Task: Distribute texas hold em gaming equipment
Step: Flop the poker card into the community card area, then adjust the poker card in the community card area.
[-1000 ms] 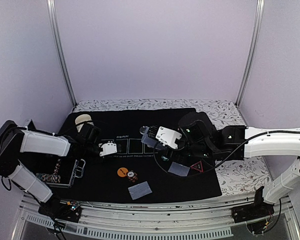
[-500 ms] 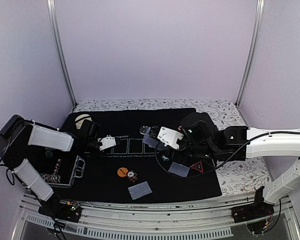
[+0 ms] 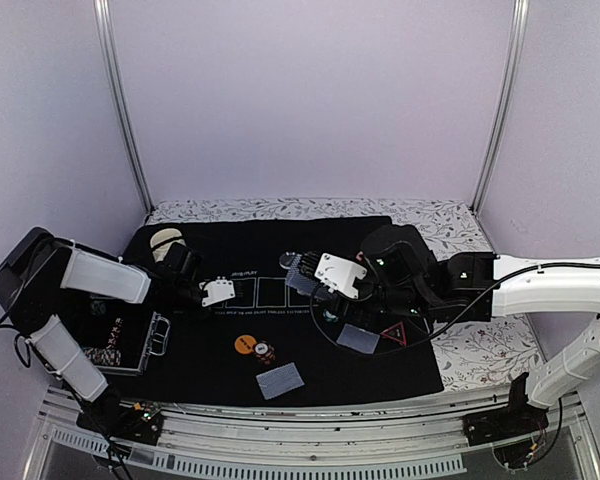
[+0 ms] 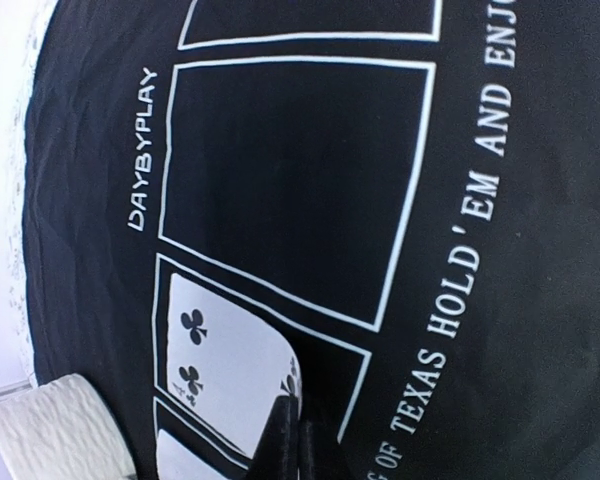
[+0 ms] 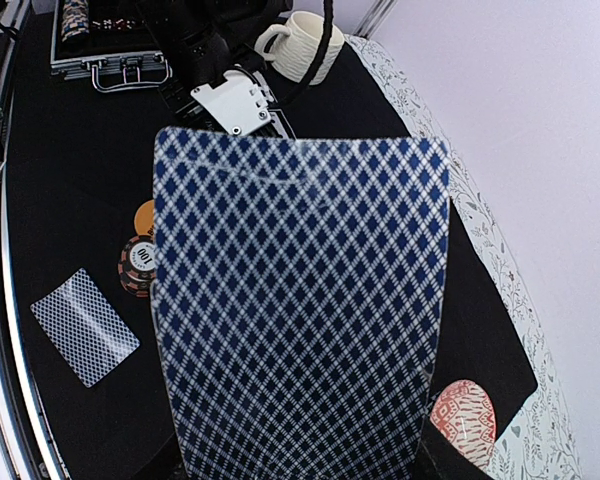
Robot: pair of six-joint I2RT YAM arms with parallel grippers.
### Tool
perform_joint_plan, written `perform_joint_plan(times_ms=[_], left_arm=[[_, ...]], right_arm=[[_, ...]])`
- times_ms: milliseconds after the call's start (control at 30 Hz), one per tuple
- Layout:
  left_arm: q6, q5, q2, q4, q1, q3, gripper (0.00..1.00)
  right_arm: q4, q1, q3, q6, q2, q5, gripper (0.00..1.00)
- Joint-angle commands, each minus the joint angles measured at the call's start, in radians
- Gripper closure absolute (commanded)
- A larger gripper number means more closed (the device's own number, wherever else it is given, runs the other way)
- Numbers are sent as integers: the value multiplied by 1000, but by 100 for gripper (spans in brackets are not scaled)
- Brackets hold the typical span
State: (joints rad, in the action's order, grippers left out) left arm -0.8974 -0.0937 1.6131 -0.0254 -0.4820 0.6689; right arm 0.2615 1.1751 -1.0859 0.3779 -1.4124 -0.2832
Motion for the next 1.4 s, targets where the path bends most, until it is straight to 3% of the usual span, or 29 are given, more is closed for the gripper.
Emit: perform_joint_plan(times_ms=[0,100,267,433,667,767,900,1033,1233,1367], left_arm=[[-10,-14,23,23,-9,0,100],[-3,-19,30,21,-9,0,100],[-8,-9,19,77,-9,15,80],[-16,28,-33,124,-9,3,68],[3,65,-108,168,-32,8,65],[72,99,-182,147,-34,29,65],[246,128,-256,98,18,69,52],[441,57,-183,155,70,195,62],[653,-200,129,365,79,449,82],[712,-258,246,409,81,523,83]], right_arm=[[-25,-6,8,-13,34,-16,48],[-24,-6,8,-13,32,-16,48],[-24,-6,9,-19,36,-14,48],[-25,-7,12,-16,37,-18,48],[-25,-6,13,-14,35,-15,48],[-24,-6,12,-16,34,-16,48],[-24,-6,12,-19,34,-15,48],[-25,-6,7,-19,22,-12,48],[-27,-6,2,-22,8,-11,48],[-27,-8,11,-25,8,-14,48]])
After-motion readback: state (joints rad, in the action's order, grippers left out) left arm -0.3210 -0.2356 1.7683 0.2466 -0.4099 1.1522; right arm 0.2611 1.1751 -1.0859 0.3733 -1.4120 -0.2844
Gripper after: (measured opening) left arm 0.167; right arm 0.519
